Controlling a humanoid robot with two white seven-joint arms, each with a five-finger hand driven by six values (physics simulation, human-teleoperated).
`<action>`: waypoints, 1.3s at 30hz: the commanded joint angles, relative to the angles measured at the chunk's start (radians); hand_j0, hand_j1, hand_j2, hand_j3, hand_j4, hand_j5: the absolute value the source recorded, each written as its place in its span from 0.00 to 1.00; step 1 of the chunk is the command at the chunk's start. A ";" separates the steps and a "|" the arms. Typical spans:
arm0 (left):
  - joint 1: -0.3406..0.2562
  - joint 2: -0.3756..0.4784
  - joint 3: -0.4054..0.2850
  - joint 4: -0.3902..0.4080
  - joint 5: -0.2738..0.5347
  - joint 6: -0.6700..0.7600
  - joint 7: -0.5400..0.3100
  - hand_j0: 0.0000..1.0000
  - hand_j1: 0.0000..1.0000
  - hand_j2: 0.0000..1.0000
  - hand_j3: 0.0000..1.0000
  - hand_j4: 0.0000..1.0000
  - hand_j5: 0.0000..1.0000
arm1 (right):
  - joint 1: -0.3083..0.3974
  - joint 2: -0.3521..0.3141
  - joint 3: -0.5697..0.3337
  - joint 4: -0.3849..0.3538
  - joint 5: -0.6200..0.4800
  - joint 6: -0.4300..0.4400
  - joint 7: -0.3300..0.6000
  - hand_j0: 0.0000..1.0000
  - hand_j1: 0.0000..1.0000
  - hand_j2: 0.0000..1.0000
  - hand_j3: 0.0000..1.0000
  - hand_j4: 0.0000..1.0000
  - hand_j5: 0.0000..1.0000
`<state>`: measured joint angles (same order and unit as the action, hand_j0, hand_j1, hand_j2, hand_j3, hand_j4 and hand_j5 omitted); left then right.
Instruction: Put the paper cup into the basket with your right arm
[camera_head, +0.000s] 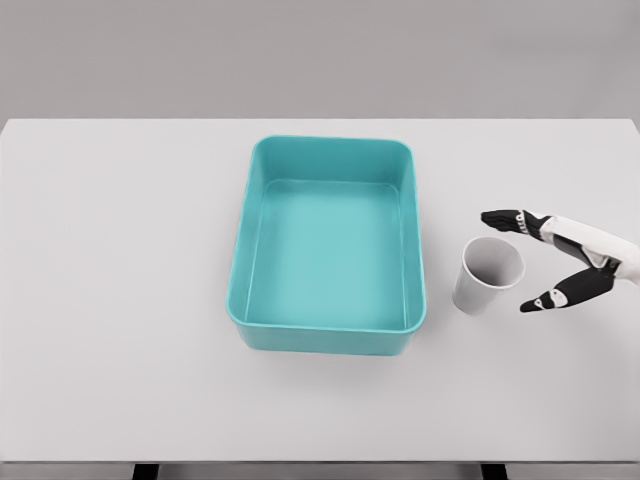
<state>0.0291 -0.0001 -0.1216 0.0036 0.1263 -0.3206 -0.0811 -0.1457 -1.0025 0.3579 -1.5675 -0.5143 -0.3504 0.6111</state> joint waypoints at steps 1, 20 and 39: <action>0.000 0.000 0.000 -0.001 0.001 0.000 0.000 1.00 1.00 1.00 1.00 1.00 1.00 | 0.000 0.004 0.003 -0.003 -0.007 0.002 0.000 1.00 1.00 1.00 1.00 1.00 1.00; 0.000 0.000 0.000 -0.001 0.000 0.000 0.000 1.00 1.00 1.00 1.00 1.00 1.00 | -0.015 0.019 0.030 0.000 -0.007 0.011 0.000 1.00 1.00 1.00 1.00 1.00 1.00; 0.000 0.000 0.000 -0.001 0.001 0.000 0.000 1.00 1.00 1.00 1.00 1.00 1.00 | -0.034 0.024 0.029 0.024 -0.004 0.013 0.000 1.00 1.00 1.00 1.00 1.00 1.00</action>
<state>0.0291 -0.0001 -0.1216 0.0035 0.1266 -0.3206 -0.0811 -0.1795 -0.9780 0.3869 -1.5482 -0.5125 -0.3386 0.6110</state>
